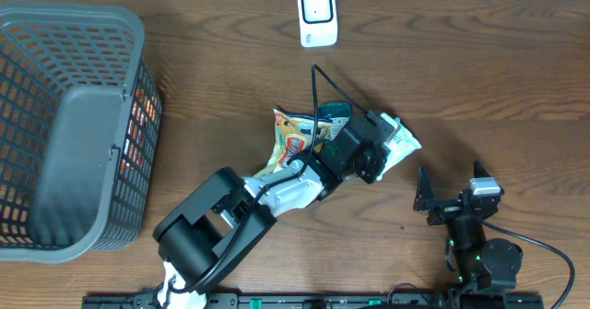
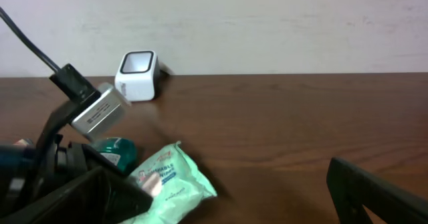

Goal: Scan the item barcode
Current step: 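Place the wipes pack right of the bottle and release it, then return the left gripper into the basket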

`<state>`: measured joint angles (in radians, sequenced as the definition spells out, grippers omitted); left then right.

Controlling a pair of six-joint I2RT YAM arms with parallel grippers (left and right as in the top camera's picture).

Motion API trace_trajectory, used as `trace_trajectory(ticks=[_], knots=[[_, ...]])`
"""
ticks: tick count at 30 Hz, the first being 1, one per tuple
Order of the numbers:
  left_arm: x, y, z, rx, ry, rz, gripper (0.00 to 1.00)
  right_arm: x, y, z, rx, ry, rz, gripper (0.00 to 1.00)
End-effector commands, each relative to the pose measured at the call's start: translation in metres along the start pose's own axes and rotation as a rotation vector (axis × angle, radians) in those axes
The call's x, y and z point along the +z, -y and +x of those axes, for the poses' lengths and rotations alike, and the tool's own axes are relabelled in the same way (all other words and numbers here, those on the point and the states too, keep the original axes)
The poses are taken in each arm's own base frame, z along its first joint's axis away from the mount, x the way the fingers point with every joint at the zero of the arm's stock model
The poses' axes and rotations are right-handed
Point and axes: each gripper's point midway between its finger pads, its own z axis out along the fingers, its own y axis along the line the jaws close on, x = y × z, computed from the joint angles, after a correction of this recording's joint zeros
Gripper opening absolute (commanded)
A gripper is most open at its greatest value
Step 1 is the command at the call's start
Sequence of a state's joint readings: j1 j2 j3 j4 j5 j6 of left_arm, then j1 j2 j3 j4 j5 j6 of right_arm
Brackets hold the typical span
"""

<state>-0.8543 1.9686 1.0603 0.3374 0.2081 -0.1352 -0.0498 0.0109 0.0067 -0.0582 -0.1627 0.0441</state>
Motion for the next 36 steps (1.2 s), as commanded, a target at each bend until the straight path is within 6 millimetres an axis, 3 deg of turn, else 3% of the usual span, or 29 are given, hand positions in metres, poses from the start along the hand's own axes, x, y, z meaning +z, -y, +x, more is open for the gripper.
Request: trace_trajectory(ticks=[1,2,3,5,8,10,11,12,13,15,18,21,24,27,29,32,36], knots=[[-0.004,-0.004,-0.024,-0.009,0.07,-0.03,0.58,0.0,-0.001,0.001,-0.008,-0.001,-0.003,0.99],[-0.005,-0.003,-0.028,-0.014,0.082,-0.027,0.68,0.0,-0.001,0.001,-0.008,-0.001,-0.003,0.99],[-0.007,-0.002,-0.032,-0.023,0.092,-0.025,0.87,0.0,-0.001,0.001,-0.008,-0.001,-0.003,0.99],[-0.017,0.001,-0.046,-0.041,0.109,-0.023,0.97,0.0,-0.001,0.001,-0.008,-0.001,-0.002,0.99],[-0.04,0.008,-0.073,-0.034,0.136,-0.024,0.99,0.0,-0.001,0.001,-0.008,-0.001,-0.003,0.99],[-0.066,0.008,-0.101,-0.009,0.169,-0.052,0.99,0.0,-0.001,0.001,-0.008,-0.001,-0.002,0.99],[-0.084,0.001,-0.117,-0.006,0.193,-0.102,0.99,0.0,-0.001,0.001,-0.008,-0.001,-0.002,0.99],[-0.115,-0.014,-0.142,0.004,0.237,-0.195,0.99,0.0,-0.001,0.001,-0.008,-0.001,-0.002,0.99],[-0.127,-0.019,-0.15,0.007,0.254,-0.229,0.99,0.0,-0.001,0.001,-0.008,-0.001,-0.002,0.99],[-0.187,-0.049,-0.185,0.033,0.331,-0.385,1.0,0.0,-0.001,0.001,-0.008,-0.001,-0.002,0.99],[-0.262,-0.09,-0.215,0.028,0.402,-0.536,1.0,0.0,-0.001,0.001,-0.008,-0.001,-0.003,0.99],[-0.34,-0.14,-0.226,-0.042,0.466,-0.685,1.0,0.0,-0.001,0.001,-0.008,-0.001,-0.002,0.99],[-0.415,-0.2,-0.212,-0.229,0.537,-0.853,1.0,0.0,-0.001,0.001,-0.008,-0.001,-0.002,0.99],[-0.486,-0.265,-0.163,-0.541,0.606,-1.029,1.0,0.0,-0.001,0.001,-0.008,-0.001,-0.002,0.99],[-0.518,-0.297,-0.125,-0.729,0.627,-1.097,1.0,0.0,-0.001,0.001,-0.008,-0.001,-0.002,0.99],[-0.532,-0.333,-0.077,-0.919,0.59,-1.057,1.0,0.0,-0.001,0.001,-0.008,-0.001,-0.002,0.99],[-0.516,-0.36,-0.031,-1.067,0.481,-0.977,1.0,0.0,-0.001,0.001,-0.008,-0.001,-0.002,0.99]])
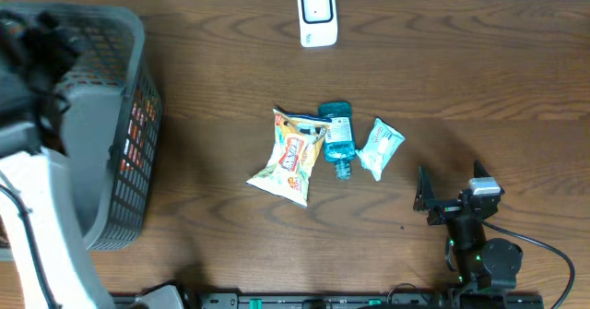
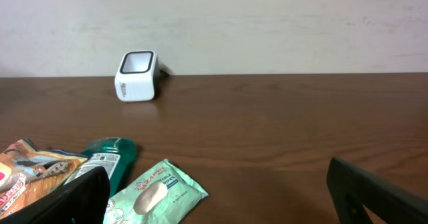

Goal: Scan the item barcode
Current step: 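Return the left gripper into the basket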

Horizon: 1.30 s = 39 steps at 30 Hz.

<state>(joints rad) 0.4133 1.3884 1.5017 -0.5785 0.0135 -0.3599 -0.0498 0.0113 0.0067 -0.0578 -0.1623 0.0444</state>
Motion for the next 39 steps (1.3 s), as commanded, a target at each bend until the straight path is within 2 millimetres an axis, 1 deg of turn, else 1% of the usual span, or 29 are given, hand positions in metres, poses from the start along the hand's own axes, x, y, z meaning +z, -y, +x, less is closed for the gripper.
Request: trace_trajectory(ticks=[1,5,9,13,18,22,27,39], knots=[[0.035,-0.014,0.039,-0.117,-0.21,0.04,1.0,0.0,-0.001,0.001,-0.008,-0.001,-0.003,0.99],[0.071,-0.034,0.084,-0.078,-0.373,-0.03,1.0,0.0,-0.001,0.001,-0.008,-0.001,-0.003,0.99],[0.105,-0.041,0.13,0.044,-0.512,-0.041,1.0,0.0,-0.001,0.001,-0.008,-0.001,-0.003,0.99],[0.128,-0.049,0.167,0.139,-0.619,-0.041,1.0,0.0,-0.001,0.001,-0.008,-0.001,-0.003,0.99],[0.149,-0.063,0.201,0.137,-0.713,-0.072,1.0,0.0,-0.001,0.001,-0.008,-0.001,-0.003,0.99],[0.16,-0.073,0.224,0.131,-0.778,-0.094,1.0,0.0,-0.001,0.001,-0.008,-0.001,-0.003,0.99],[0.167,-0.083,0.247,0.125,-0.84,-0.116,1.0,0.0,-0.001,0.001,-0.008,-0.001,-0.003,0.99],[0.168,-0.102,0.291,0.12,-0.885,-0.133,1.0,0.0,-0.001,0.001,-0.008,-0.001,-0.003,0.99]])
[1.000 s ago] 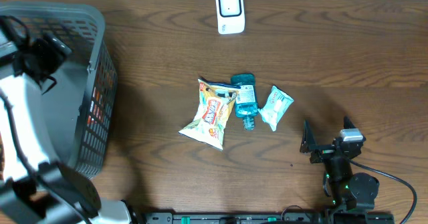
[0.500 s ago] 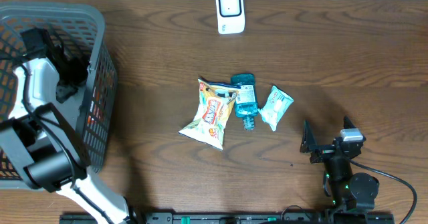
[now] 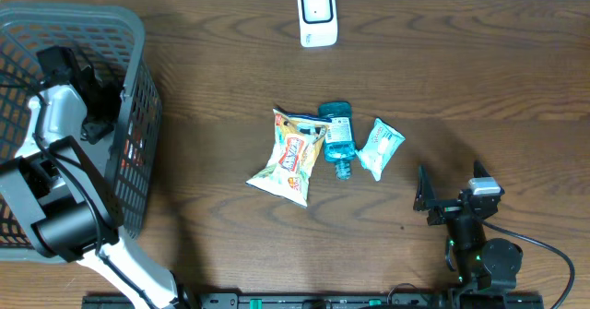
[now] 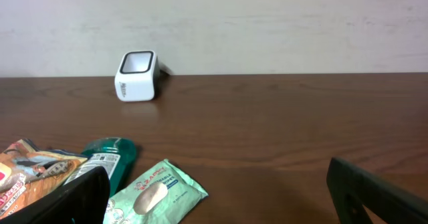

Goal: Scan the item barcode
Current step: 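Return the left gripper into the basket, then reach down inside the basket toward the red packet with left gripper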

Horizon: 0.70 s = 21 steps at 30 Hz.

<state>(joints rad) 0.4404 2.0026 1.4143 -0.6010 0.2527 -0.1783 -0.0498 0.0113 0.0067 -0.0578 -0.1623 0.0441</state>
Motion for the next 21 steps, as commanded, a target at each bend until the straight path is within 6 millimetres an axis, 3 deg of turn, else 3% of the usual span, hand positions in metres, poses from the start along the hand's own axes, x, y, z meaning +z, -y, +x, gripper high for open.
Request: trace_trajectory(ticks=[1,13,21], knots=[[0.04,-0.03,0.048,-0.011,-0.135,-0.088,1.0,0.0,-0.001,0.001,-0.008,-0.001,-0.003,0.99],[0.063,-0.029,0.063,-0.019,-0.101,-0.077,1.0,0.0,-0.001,0.001,-0.008,-0.001,-0.003,0.99],[0.066,-0.021,0.067,0.006,-0.1,-0.071,1.0,0.0,-0.001,0.001,-0.008,-0.001,-0.003,0.99]])
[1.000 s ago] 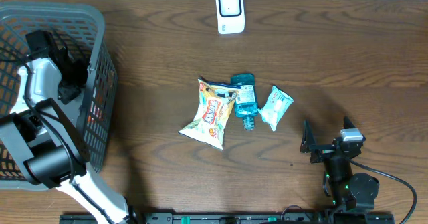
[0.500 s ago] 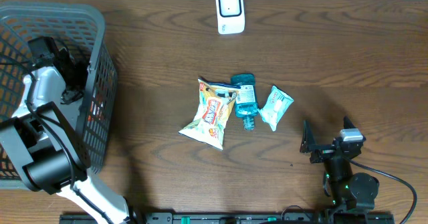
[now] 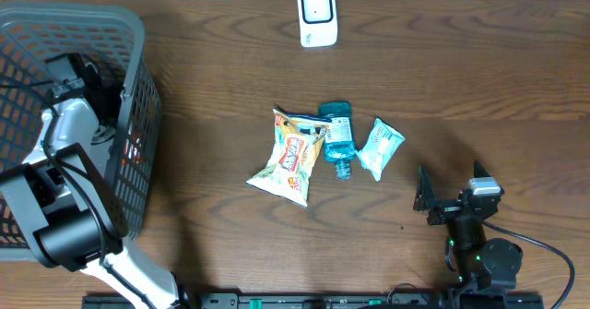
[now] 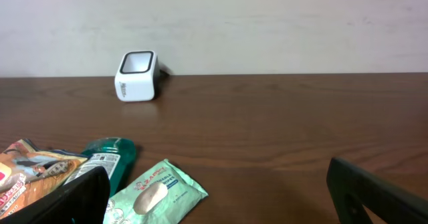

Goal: Scan the item barcode
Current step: 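Reach down inside the basket toward the red packet with left gripper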

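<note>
Three items lie mid-table: a yellow snack bag (image 3: 288, 157), a teal bottle (image 3: 337, 138) and a pale green wipes pack (image 3: 379, 148). The white barcode scanner (image 3: 316, 16) stands at the far edge, its window facing up. My left gripper (image 3: 85, 75) reaches inside the grey basket (image 3: 138, 32) at the far left; its jaws are hidden by the arm and mesh. My right gripper (image 3: 452, 196) rests open near the front right, nothing between its fingers. The right wrist view shows the wipes pack (image 4: 157, 190), the bottle (image 4: 107, 156) and the scanner (image 4: 137, 75) ahead of it.
The basket takes up the table's left end, and orange packaging (image 3: 138, 115) shows through its mesh wall. The left arm's links stretch from the front edge up into the basket. Bare wood lies between the items and the scanner.
My left gripper has shifted a little toward the far side inside the basket. The items, the scanner and the right arm are unchanged.
My left gripper was first at the wipes pack beside the bottle, mid-table. Then the arm was over at the basket and the pack lay free next to the bottle. After that the gripper was down inside the basket, where it still is.
</note>
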`<state>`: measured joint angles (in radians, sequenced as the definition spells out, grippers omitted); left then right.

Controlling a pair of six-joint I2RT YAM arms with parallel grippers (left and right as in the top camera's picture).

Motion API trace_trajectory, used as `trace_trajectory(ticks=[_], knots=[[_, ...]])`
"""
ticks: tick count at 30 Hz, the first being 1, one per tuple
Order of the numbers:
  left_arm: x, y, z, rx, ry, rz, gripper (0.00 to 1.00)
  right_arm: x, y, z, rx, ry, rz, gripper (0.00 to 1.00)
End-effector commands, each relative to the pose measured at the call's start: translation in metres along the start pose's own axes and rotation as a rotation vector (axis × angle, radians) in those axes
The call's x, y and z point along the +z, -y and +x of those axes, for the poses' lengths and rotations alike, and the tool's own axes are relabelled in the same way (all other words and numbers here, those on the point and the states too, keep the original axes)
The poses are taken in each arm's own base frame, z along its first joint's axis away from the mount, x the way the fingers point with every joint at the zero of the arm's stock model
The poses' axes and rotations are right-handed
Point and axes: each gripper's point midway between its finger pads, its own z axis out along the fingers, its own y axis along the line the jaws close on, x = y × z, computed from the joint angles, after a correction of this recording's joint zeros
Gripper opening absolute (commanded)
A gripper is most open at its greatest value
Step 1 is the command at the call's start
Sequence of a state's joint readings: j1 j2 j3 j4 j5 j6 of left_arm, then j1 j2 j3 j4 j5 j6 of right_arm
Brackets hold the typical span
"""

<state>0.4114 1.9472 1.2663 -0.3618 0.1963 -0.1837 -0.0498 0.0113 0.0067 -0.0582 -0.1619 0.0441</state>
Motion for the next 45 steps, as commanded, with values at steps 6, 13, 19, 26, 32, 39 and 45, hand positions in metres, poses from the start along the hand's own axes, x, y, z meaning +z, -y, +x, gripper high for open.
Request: trace_trajectory(ticks=[6,13,19,26,32,39,45], knots=[[0.049,-0.019,0.08,-0.03,-0.228,-0.052,1.0,0.0,-0.001,0.0,-0.008,0.0,-0.003,0.99],[0.062,-0.024,0.088,-0.026,-0.21,-0.055,1.0,0.0,-0.001,0.0,-0.008,0.0,-0.003,0.99],[0.072,-0.03,0.103,-0.025,-0.199,-0.051,1.0,0.0,-0.001,0.0,-0.008,0.0,-0.003,0.99],[0.074,-0.031,0.107,-0.025,-0.197,-0.051,1.0,0.0,-0.001,0.0,-0.008,0.0,-0.003,0.99],[0.074,-0.031,0.108,-0.025,-0.198,-0.051,1.0,0.0,-0.001,0.001,-0.008,-0.001,-0.003,0.99],[0.074,-0.031,0.108,-0.025,-0.199,-0.051,1.0,0.0,-0.001,0.0,-0.008,0.0,-0.003,0.99],[0.073,-0.032,0.111,-0.026,-0.21,-0.055,1.0,0.0,-0.001,0.0,-0.008,0.0,-0.003,0.99]])
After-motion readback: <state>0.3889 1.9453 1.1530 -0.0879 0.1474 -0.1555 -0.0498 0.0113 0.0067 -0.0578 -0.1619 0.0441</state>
